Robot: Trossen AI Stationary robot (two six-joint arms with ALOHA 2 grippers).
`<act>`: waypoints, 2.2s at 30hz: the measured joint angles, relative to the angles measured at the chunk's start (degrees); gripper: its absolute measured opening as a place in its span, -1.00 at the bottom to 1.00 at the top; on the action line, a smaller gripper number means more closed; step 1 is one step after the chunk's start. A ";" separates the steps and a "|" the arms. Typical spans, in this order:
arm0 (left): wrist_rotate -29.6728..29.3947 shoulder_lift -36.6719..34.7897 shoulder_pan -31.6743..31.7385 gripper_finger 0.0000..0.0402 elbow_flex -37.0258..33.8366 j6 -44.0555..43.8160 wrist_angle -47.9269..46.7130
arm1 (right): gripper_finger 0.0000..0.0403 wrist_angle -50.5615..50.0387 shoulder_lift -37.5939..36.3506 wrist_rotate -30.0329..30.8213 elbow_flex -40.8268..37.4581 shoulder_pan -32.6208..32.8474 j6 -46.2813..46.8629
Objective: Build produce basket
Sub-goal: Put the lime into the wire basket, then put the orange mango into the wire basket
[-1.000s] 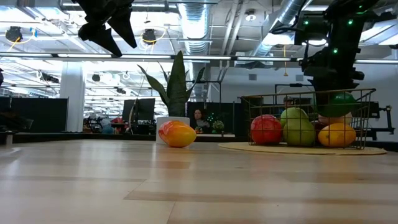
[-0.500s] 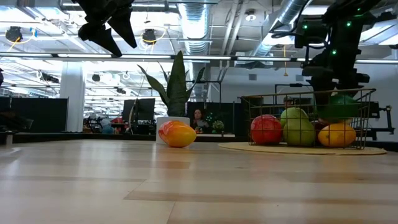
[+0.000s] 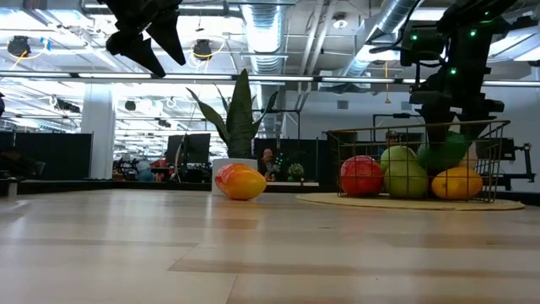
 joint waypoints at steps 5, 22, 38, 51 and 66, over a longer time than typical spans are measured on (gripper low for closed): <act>0.00 0.02 -0.01 0.63 0.01 -0.08 0.00 | 0.97 -1.02 0.00 -3.00 0.62 -0.49 0.92; 0.44 0.01 -0.01 0.63 0.00 -1.43 -0.06 | 0.94 12.87 5.38 -3.08 22.99 9.25 1.15; 0.60 0.02 -0.01 0.63 0.00 -2.48 -0.23 | 0.95 27.65 39.46 -2.56 38.71 18.29 -2.55; 0.50 0.02 -0.01 0.63 -0.01 -3.04 -0.33 | 0.95 29.43 55.05 -0.96 47.45 19.34 -2.75; 0.44 0.02 -0.01 0.63 -0.01 -2.94 -0.61 | 0.95 35.10 62.49 -1.42 47.47 19.34 -4.84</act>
